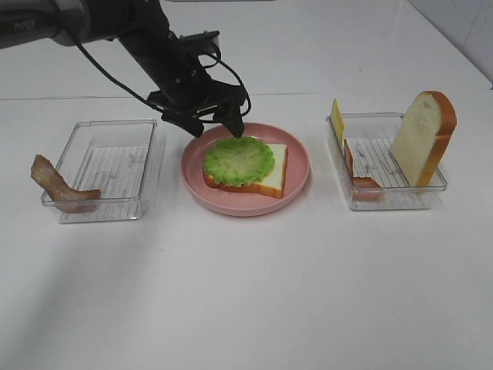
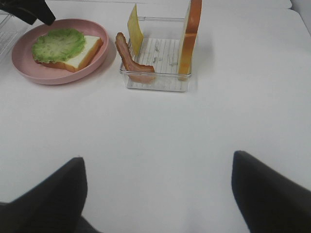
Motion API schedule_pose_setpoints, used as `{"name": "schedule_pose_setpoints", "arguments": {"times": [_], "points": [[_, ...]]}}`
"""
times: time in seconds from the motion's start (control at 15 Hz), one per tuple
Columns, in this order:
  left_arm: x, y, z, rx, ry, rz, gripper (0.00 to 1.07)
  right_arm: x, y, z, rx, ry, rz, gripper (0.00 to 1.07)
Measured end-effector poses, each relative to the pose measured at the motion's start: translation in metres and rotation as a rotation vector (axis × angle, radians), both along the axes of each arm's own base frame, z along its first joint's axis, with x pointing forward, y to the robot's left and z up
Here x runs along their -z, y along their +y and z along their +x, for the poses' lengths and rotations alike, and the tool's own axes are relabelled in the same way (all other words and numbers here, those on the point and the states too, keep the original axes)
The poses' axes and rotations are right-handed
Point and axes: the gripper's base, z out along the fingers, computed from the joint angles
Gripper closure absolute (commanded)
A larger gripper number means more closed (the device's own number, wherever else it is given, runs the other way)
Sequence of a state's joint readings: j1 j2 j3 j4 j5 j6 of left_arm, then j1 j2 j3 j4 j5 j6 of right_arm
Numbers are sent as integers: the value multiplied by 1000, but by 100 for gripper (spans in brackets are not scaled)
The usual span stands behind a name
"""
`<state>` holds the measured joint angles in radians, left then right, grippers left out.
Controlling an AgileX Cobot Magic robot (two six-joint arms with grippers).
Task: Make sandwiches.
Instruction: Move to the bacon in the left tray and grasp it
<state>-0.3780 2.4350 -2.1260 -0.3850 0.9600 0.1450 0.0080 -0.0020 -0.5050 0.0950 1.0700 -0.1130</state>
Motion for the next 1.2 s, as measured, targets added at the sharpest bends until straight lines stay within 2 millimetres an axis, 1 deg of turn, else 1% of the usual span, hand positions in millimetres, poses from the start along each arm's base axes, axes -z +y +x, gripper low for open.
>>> {"name": "schedule_pose_setpoints", "arguments": {"times": [0.2,0.27,0.33,0.4,0.47,0.53,0.67,0.73,0.87,0.93,1.0,1.07,1.2], "points": [[-44,13,-2,-25,-113,96,31,0,0,0,0,0,0,30],[-57,18,-3,-35,-144,130,32,0,0,0,0,0,0,30],[-66,23,-6,-47,-150,166,33,0,0,0,0,0,0,30],[-75,31,-8,-80,-143,193,33,0,0,0,0,0,0,30],[-86,54,-7,-157,-109,207,33,0,0,0,0,0,0,30],[-88,62,-6,-173,-96,215,33,0,0,0,0,0,0,30],[-91,92,-6,-217,-27,244,33,0,0,0,0,0,0,30],[-96,105,-6,-235,-16,251,33,0,0,0,0,0,0,30],[-110,125,-6,-271,-38,246,33,0,0,0,0,0,0,30],[-115,129,-7,-280,-46,244,33,0,0,0,0,0,0,30],[-124,133,-10,-290,-63,238,33,0,0,0,0,0,0,30],[-142,139,-19,-301,-91,236,33,0,0,0,0,0,0,30],[-142,144,-30,-305,-66,243,33,0,0,0,0,0,0,30]]}}
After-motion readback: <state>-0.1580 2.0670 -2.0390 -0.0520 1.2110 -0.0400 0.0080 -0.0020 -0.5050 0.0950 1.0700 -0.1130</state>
